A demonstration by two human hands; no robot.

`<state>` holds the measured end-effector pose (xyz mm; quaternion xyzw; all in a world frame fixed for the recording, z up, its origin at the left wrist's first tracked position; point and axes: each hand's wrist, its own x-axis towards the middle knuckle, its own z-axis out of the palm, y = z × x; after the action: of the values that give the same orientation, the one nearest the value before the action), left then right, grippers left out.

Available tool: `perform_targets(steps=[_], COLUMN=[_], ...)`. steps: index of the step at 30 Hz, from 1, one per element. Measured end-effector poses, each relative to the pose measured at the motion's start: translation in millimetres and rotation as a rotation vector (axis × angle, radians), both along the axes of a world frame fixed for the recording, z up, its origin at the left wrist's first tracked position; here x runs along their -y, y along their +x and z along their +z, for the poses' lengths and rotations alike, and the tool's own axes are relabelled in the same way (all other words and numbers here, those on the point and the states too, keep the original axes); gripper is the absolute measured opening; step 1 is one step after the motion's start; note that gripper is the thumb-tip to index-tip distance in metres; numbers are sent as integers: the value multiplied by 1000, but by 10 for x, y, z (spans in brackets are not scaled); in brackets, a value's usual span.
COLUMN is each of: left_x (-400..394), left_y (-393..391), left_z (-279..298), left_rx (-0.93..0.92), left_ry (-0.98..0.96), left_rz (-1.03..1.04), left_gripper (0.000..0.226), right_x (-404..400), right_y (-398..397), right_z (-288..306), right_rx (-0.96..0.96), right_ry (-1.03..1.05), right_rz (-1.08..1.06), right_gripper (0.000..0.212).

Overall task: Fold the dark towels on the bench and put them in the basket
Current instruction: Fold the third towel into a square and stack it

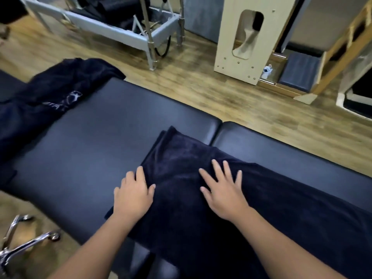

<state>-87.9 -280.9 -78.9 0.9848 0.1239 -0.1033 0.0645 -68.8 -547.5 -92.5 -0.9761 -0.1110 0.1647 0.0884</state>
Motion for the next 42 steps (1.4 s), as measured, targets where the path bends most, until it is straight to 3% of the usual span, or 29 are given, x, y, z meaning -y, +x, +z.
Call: perform_targets(steps=[4, 8, 11, 15, 17, 20, 22, 25, 27, 30, 32, 34, 36, 38, 42], left_x=[-367, -786, -956, -1021, -1064, -1178, -1256, -1273, -1238, -1108, -986, -905, -917, -971, -1061], left_y=[-110, -244, -381, -484, -487, -543, -595, -660, -691, -737, -749, -734, -709, -658, -559], left_z=[23, -16, -125, -129, -90, 15, 3, -18, 35, 52, 29, 28, -2, -20, -56], left_rx=[-114, 2, 8, -99, -78, -104, -102, -169, -178, -60, 49, -38, -134, -139, -183], left_ry=[-132, -703, -898, -666, -750, -971, -889, -445, -318, -132, -121, -151, -127, -190, -364], left_rz=[153, 345, 366, 172, 167, 299, 379, 319, 264, 93, 40, 101, 113, 136, 178], left_gripper=[41, 24, 13, 18, 19, 27, 27, 13, 5, 32, 34, 36, 38, 30, 20], right_x=[-610, -1042, -1321, -1590, -1629, -1650, -1711, -1848, -1887, -1995, -2038, -2004, -1926, -1893, -1998], right_y=[325, 830, 1156, 1434, 1521, 1590, 1588, 1534, 1473, 1297, 1176, 1128, 1206, 1341, 1409], right_z=[-33, 13, 80, 155, 152, 190, 216, 135, 51, 40, 26, -12, -27, -26, 20], right_rx=[-40, -68, 21, 50, 43, 158, 263, 160, 82, 286, 377, 212, 69, 98, 298], right_ry=[-3, -6, 79, 15, 49, 287, 447, 332, 150, -29, -5, 57, 101, 77, -159], right_rz=[104, 3, -199, -313, -371, -488, -481, -308, -194, -4, 226, 453, 521, 525, 506], right_gripper=[62, 58, 58, 38, 26, 11, 11, 12, 28, 41, 44, 54, 55, 40, 9])
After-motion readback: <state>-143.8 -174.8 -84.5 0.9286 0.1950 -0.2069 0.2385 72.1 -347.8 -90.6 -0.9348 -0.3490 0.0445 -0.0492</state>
